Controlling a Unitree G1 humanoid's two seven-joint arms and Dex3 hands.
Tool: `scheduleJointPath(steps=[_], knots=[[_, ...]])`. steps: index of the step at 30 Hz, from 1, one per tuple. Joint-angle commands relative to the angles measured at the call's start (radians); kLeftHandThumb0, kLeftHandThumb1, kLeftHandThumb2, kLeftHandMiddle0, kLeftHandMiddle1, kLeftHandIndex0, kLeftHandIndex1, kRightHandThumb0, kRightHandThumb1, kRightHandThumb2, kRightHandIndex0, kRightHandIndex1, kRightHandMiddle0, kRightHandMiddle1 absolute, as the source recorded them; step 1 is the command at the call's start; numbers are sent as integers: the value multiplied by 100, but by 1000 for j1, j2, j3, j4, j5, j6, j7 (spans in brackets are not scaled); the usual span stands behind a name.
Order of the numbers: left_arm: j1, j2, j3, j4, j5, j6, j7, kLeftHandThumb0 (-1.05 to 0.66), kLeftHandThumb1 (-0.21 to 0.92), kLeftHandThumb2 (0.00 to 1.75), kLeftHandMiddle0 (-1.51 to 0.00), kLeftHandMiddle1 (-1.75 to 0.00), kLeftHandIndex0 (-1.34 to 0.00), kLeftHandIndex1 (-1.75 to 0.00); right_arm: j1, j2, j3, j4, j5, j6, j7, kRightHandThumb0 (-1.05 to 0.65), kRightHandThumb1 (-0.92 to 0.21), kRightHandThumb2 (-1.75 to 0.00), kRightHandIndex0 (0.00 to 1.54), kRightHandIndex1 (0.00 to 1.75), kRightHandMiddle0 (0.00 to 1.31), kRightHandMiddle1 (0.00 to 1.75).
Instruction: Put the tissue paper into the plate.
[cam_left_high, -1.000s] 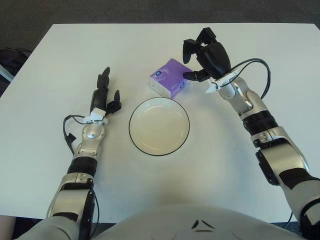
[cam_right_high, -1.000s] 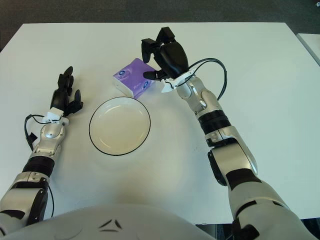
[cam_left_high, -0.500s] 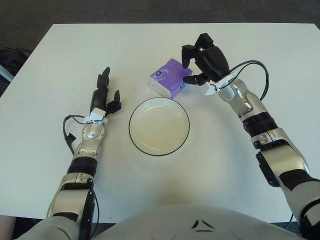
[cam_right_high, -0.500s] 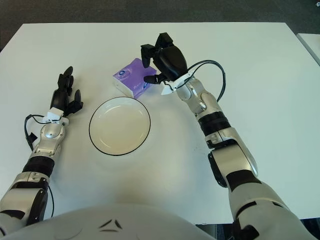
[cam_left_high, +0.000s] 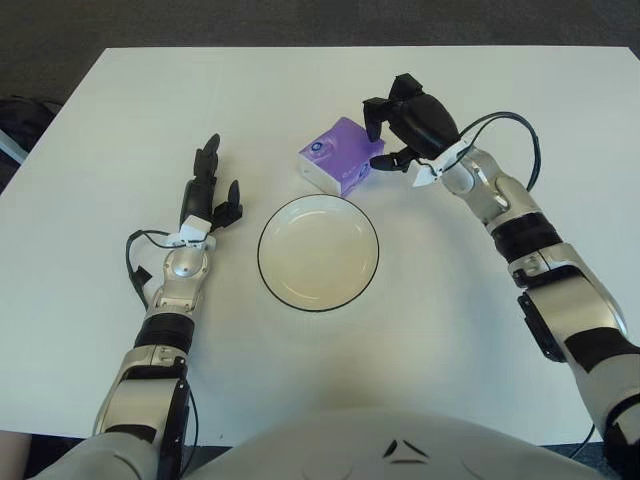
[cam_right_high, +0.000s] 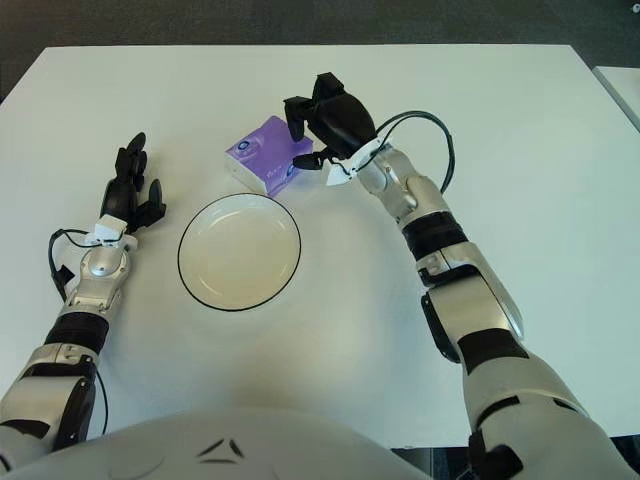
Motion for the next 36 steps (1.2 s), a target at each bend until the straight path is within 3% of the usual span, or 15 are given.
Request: scheduleJointPath(steps=[1, 3, 5, 12, 17, 24, 36], knots=[[177, -99, -46, 170, 28, -9, 22, -72, 92, 83, -16, 0, 0, -30, -76, -32, 37, 44, -24, -37, 44, -41, -57, -77, 10, 146, 30, 161], [178, -100, -45, 170, 28, -9, 23, -72, 92, 83, -16, 0, 0, -29, -99, -39, 51, 63, -35, -42, 51, -44, -48, -80, 5, 123, 16, 153], [178, -101, -45, 171, 28, -9, 24, -72, 92, 83, -16, 0, 0, -29, -114, -42, 59, 76, -38, -43, 57, -49, -41, -81, 2, 92, 6, 127], [176, -103, -46, 174, 31, -6, 32, -70, 92, 83, -17, -1, 0, -32, -214, -45, 93, 173, -65, -67, 29, -66, -41, -70, 0, 20, 0, 66], [175, -104, -49, 177, 34, -8, 38, -69, 92, 83, -18, -1, 0, -33, -273, -33, 126, 244, -95, -101, -16, -78, -49, -58, 0, 4, 0, 42], [175, -110, -53, 180, 35, -13, 42, -68, 92, 83, -19, -1, 0, -34, -321, 15, 192, 326, -146, -112, -80, -84, -55, -46, 0, 0, 0, 21], [181, -119, -60, 171, 45, -9, 59, -68, 92, 83, -19, -1, 0, -34, -362, 51, 263, 396, -169, -138, -116, -84, -59, -41, 0, 0, 0, 21]])
